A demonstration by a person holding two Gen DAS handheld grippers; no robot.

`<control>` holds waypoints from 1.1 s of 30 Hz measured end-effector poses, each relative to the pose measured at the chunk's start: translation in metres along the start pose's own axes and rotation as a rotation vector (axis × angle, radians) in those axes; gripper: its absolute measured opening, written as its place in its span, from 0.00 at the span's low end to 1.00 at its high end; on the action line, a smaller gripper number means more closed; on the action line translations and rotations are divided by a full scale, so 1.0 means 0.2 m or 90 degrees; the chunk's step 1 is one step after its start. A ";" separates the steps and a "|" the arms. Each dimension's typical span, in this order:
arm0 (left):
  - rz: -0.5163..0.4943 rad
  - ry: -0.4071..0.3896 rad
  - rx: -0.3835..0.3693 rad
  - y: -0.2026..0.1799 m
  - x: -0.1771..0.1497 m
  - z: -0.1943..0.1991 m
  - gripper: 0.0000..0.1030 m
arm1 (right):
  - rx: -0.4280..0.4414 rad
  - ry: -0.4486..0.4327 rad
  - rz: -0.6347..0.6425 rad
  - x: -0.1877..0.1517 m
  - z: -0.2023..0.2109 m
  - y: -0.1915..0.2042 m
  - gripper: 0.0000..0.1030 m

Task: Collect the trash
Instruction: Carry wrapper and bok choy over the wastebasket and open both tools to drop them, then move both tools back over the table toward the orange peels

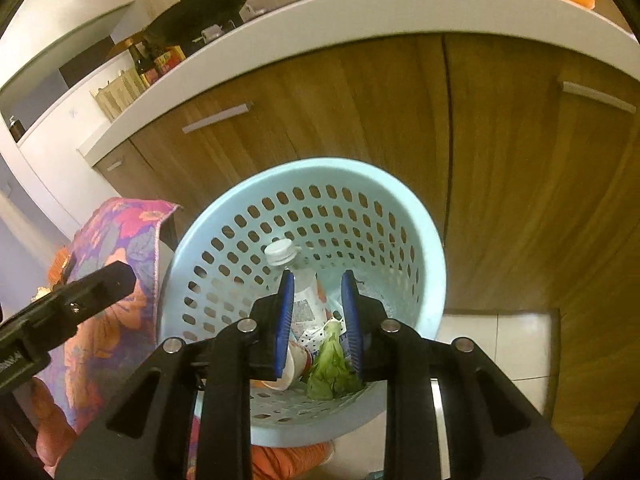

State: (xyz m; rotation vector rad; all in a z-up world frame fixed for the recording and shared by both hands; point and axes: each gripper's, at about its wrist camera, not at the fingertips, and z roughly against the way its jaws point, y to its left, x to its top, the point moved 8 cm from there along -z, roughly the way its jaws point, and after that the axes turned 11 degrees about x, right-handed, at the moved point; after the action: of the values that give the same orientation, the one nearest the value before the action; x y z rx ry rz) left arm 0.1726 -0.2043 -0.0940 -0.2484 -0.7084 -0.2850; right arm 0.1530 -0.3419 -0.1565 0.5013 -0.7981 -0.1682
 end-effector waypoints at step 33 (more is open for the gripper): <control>0.204 -0.200 0.136 0.96 -0.12 0.98 0.49 | 0.151 0.009 0.267 -0.12 0.02 1.20 0.42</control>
State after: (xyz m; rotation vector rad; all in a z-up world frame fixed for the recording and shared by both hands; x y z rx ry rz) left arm 0.1029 0.0406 0.0087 -0.2009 -0.9881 0.1388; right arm 0.1227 -0.1263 -0.0518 0.5460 -0.8970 0.3212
